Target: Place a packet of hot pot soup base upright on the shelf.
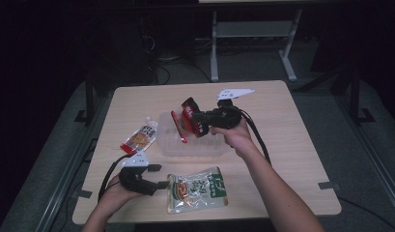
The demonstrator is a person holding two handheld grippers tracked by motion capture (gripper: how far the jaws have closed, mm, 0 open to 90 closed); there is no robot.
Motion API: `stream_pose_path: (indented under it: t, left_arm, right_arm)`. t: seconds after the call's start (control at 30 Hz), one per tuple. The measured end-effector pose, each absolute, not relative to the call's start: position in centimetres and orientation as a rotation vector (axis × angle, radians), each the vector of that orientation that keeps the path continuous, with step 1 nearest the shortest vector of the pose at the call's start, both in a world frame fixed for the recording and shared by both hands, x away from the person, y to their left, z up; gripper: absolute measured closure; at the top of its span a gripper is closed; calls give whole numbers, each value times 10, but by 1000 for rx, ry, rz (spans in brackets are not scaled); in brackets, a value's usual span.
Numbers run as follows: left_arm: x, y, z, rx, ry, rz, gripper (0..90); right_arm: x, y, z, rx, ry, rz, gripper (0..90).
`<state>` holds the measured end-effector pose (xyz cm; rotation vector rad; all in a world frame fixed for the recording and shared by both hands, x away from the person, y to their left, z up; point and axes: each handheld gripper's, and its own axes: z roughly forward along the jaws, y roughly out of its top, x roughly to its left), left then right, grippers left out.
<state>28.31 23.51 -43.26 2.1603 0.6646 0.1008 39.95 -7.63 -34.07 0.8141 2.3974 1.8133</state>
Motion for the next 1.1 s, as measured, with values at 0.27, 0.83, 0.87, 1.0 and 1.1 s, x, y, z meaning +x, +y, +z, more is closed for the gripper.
stream_pose_path:
  t: [0.27, 0.83, 0.87, 1.0, 1.1]
  left_arm:
    - [283, 234, -433, 2151, 671, 94, 271]
    - [284, 231, -434, 2176, 653, 91, 271]
    - [284, 231, -434, 2174, 657, 90, 271]
    - [284, 231, -435, 2172, 656, 90, 271]
    - [284, 231, -435, 2166, 661, 89, 271]
  right_arm:
    - [402, -64, -351, 830, 2432, 1785, 898]
    - [398, -58, -358, 788, 2493, 1656, 860]
    - [398, -58, -358, 785, 2491, 1653, 887]
    - [398, -58, -357, 804, 2462, 1659, 899]
    - [399, -59, -355, 817, 2419, 1672, 899]
